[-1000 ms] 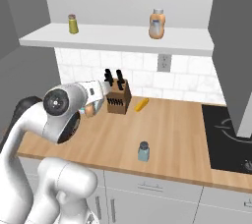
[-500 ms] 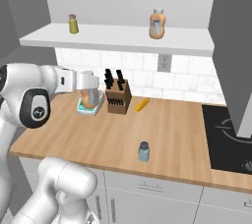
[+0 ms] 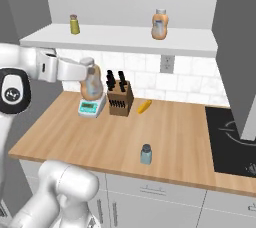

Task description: Put the shaker and condiment bottle from the counter next to their counterparts in the cabinet.

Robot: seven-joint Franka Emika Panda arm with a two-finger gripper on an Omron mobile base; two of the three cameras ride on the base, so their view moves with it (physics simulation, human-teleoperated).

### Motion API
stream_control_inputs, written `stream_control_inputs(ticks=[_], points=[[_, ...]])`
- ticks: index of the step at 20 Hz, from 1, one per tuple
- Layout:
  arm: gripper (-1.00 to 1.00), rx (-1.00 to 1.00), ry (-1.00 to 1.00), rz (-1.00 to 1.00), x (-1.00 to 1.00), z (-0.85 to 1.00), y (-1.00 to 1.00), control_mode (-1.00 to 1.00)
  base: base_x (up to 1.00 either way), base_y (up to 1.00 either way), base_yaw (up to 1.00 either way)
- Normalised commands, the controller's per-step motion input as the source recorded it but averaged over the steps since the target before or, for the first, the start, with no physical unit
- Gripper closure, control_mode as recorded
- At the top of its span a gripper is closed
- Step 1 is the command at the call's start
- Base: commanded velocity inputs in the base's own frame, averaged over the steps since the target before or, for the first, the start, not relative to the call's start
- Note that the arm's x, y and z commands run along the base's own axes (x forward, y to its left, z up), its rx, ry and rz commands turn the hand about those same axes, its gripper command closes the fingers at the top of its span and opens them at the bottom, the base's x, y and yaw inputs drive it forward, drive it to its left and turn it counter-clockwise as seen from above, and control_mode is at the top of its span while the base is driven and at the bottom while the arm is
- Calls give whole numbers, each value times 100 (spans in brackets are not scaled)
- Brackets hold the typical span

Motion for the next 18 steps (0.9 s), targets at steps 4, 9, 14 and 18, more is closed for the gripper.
stream_control_inputs(ticks=[4,9,14,18], points=[[100,14,-9,0,-23,99,-20,-100,0,0,0],[100,9,-9,2,-19,96,-15,-100,0,0,0],[100,0,-6,0,-5,21,5,-100,0,0,0],[100,-9,-36,0,0,-3,4,-100,0,0,0]])
